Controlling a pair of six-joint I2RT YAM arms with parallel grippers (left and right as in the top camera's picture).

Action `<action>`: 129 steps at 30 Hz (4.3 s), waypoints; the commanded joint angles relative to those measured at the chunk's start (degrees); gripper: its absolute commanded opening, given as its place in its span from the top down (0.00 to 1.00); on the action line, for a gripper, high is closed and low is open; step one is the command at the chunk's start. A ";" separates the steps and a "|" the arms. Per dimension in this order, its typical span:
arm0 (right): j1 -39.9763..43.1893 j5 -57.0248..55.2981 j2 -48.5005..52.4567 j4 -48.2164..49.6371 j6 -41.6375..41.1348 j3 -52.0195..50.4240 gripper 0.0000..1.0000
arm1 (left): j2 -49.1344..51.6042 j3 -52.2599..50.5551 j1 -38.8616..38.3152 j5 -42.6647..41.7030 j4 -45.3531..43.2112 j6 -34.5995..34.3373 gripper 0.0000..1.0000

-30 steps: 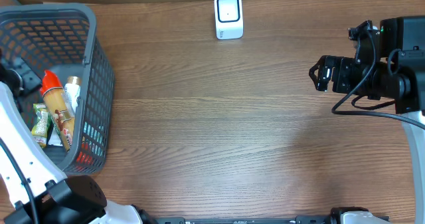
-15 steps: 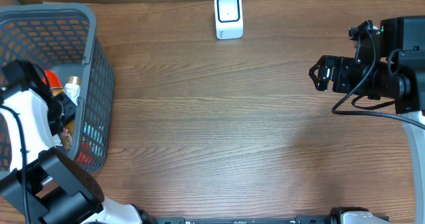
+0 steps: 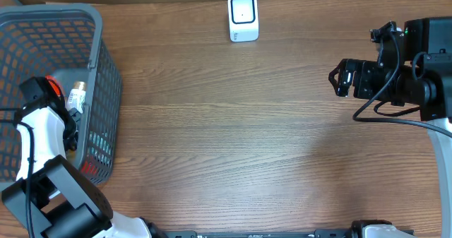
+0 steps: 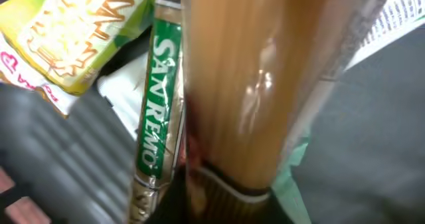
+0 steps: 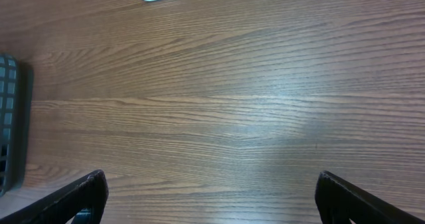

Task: Scan the item barcode

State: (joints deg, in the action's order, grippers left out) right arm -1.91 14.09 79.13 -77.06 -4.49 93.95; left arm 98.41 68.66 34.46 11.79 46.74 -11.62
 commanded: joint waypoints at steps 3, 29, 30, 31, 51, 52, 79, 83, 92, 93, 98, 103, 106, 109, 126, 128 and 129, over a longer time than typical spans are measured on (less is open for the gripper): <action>-0.28 -0.55 -0.57 0.46 0.28 -0.26 0.00 | 1.51 3.19 0.48 -0.24 4.74 -2.16 0.96; -0.28 -0.55 -0.57 0.68 0.28 -0.26 0.00 | -5.88 54.36 -6.84 -11.17 32.28 3.61 0.96; -0.28 -0.55 -0.57 0.68 0.28 -0.26 0.00 | -6.45 56.22 -8.33 -11.10 32.28 4.37 0.96; -0.28 -0.52 -0.57 0.66 0.28 -0.26 0.00 | -7.08 58.66 -10.36 -10.69 32.28 4.63 0.96; -0.28 -0.52 -0.57 -0.46 0.28 -0.26 0.00 | -6.51 65.00 -41.40 -1.66 37.35 -2.32 0.63; -0.28 -0.52 -0.57 -0.48 0.26 -0.26 0.00 | -6.71 65.05 -40.50 -1.40 36.98 -2.47 0.54; -0.28 -0.52 -0.57 -0.28 0.28 -0.26 0.00 | -3.65 38.80 6.14 -20.48 29.77 1.73 0.22; -0.28 -0.52 -0.57 -0.17 0.28 -0.26 0.00 | -3.56 27.56 6.01 -22.29 21.42 6.97 0.16; -0.28 -0.52 -0.57 0.37 0.28 -0.26 0.00 | -2.16 9.92 6.01 -24.76 5.99 13.42 0.04; -0.28 -0.52 -0.57 0.39 0.28 -0.26 0.00 | -2.05 7.45 6.01 -25.77 3.74 13.40 0.04; -0.28 -0.52 -0.57 0.39 0.28 -0.26 0.00 | -2.03 1.51 5.99 -26.29 -1.51 13.42 0.04; -0.28 -0.52 -0.57 0.42 0.28 -0.26 0.00 | -2.03 -3.21 5.97 -26.32 -5.95 13.42 0.06; -0.28 -0.52 -0.57 0.39 0.28 -0.26 0.00 | -2.03 -5.97 5.90 -26.32 -9.38 13.40 0.07; -0.28 -0.52 -0.57 0.42 0.26 -0.26 0.00 | -1.95 -9.16 5.86 -26.32 -12.94 13.42 0.09; -0.28 -0.50 -0.57 0.39 0.24 -0.26 0.00 | 3.06 -12.57 4.24 -26.40 -17.14 11.89 0.94; -0.28 -0.50 -0.57 0.42 0.24 -0.26 0.00 | 2.69 -11.37 4.39 -26.45 -15.91 10.56 0.96; -0.28 -0.50 -0.57 0.42 0.24 -0.26 0.00 | 2.54 -10.47 4.44 -26.45 -15.02 9.90 0.96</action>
State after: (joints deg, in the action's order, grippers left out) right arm -1.91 13.96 79.13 -77.08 -4.49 93.89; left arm 97.41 59.83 39.11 -19.11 28.36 1.98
